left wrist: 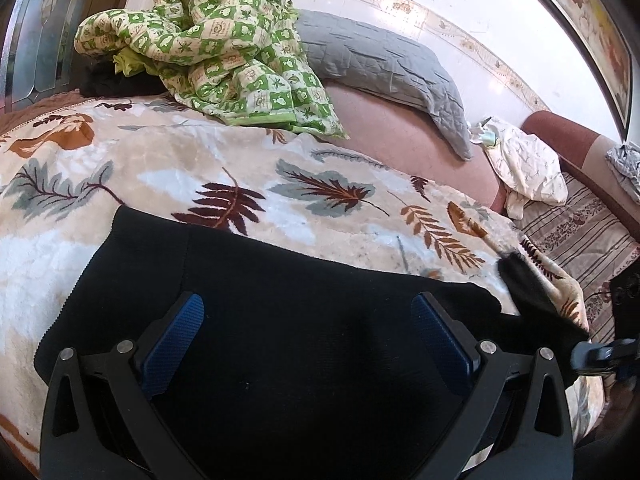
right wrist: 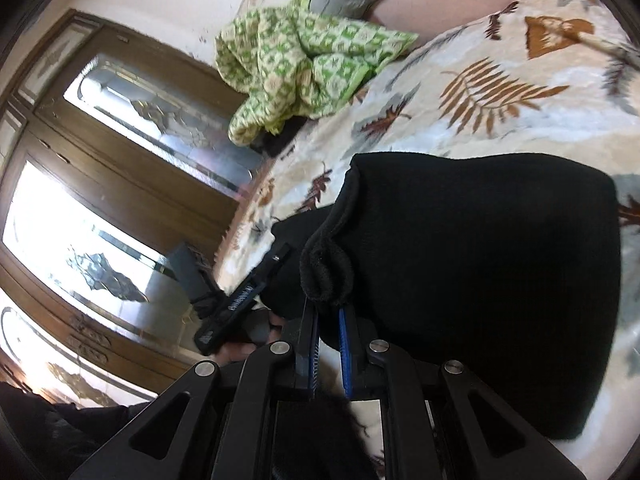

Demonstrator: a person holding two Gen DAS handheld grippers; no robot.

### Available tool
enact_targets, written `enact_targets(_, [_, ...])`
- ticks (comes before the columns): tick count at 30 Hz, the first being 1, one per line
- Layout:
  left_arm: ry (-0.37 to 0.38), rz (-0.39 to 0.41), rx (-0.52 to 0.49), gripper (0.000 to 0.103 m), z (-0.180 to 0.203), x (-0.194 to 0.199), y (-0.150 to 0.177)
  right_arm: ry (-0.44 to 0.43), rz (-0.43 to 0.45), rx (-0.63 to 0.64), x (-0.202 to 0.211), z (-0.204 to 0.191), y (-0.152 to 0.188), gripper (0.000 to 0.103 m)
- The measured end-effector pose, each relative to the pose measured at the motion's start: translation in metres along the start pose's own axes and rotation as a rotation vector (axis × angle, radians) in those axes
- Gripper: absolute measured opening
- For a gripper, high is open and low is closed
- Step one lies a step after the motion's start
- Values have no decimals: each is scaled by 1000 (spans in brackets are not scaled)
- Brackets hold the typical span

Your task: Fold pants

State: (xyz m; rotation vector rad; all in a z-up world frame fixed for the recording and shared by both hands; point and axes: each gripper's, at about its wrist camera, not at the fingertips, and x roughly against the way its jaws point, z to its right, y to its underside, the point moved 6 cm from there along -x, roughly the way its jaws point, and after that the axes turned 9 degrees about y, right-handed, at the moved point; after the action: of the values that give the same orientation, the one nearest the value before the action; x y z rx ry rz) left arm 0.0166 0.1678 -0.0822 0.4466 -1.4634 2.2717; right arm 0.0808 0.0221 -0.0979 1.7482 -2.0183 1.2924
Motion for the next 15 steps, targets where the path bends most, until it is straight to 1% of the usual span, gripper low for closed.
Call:
enact_targets(6, [-6,-3,-3,103,-1,0,0,78,-103,49,-34,8,9,9])
enact_targets(7, [-6,-4,-3,103,-1,0,0,93,-103,60,-37,8,9,9])
enact_targets(8, [-5,-5,-2,103,-1,0,0,98,-85,75,-38,7,8,12])
enact_targets(10, [-9,-9,-2,103,-1,0,0,76,-74,88,-37,2,9,22])
enact_targets(11, [-15,-21,-4,103,-1,0,-1,43,-77,91,-33,-1,11,33])
enact_targets(12, [-20,-33,-6,103,1,0,-2,11,-84,91,-28,-4,12,41])
enact_targets(14, [-12,-46,-12,103,7,6,-7,-54,-65,91,-5,-11,15,46])
enact_targets(15, [-5,-32,-17,103,13,14,-12,-62,-42,104,7,-13,17,46])
